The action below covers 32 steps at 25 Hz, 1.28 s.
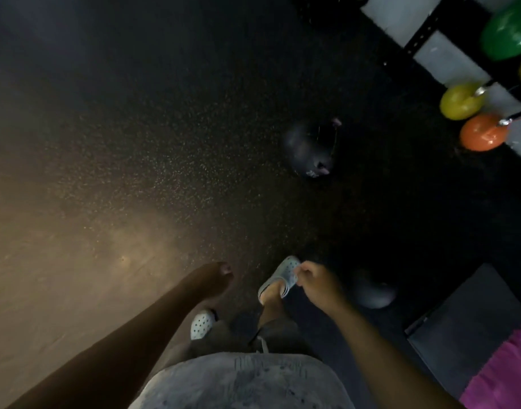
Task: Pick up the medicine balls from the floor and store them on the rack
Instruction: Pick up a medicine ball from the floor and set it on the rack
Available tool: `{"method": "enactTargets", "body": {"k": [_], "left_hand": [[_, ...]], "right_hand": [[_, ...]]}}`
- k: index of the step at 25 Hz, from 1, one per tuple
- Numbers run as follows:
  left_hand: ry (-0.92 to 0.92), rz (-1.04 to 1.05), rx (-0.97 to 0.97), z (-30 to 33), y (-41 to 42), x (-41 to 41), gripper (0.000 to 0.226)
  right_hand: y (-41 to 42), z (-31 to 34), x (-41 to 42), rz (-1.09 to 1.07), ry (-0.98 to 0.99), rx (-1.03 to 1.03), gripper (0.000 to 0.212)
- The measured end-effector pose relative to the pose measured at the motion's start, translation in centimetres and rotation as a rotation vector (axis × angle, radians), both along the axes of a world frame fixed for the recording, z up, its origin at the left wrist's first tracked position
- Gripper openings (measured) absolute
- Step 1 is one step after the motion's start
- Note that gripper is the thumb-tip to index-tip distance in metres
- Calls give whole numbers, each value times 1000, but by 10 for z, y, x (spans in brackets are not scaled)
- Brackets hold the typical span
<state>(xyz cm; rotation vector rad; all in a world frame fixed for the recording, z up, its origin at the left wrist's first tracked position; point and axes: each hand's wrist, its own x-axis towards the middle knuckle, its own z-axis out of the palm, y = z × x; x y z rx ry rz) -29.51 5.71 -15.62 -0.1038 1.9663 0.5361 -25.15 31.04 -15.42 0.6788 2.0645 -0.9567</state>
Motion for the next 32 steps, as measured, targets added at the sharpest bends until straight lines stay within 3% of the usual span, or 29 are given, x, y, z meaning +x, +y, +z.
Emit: {"method": "enactTargets", "body": {"k": [6, 9, 10, 12, 18, 23, 26, 28, 30, 32], "left_hand": [[-16, 351, 28, -11, 95, -127, 37], [-78, 454, 78, -23, 134, -186, 16], [-62, 495, 87, -27, 147, -207, 23], [-40, 520, 112, -30, 179, -251, 44], [9, 516, 63, -74, 241, -379, 36], [25, 641, -37, -161, 273, -460, 25], [27, 741, -74, -240, 288, -492, 46], [33, 857, -73, -293, 298, -508, 55], [54, 984, -73, -356, 304, -517, 64], [41, 1132, -42, -412, 308, -518, 86]], "right_hand": [[110, 14, -152, 135, 28, 68, 28], [153, 5, -220, 171, 15, 119, 30], [163, 0, -241, 178, 17, 129, 30], [184, -13, -288, 197, 9, 141, 32], [234, -62, -427, 154, -21, 156, 33], [281, -170, -517, 47, -91, 177, 43], [305, -261, -552, -29, -161, 184, 49], [315, -319, -568, -129, -223, 179, 65], [327, -381, -579, -332, -274, 157, 67], [334, -428, -585, -574, -397, 68, 67]]}}
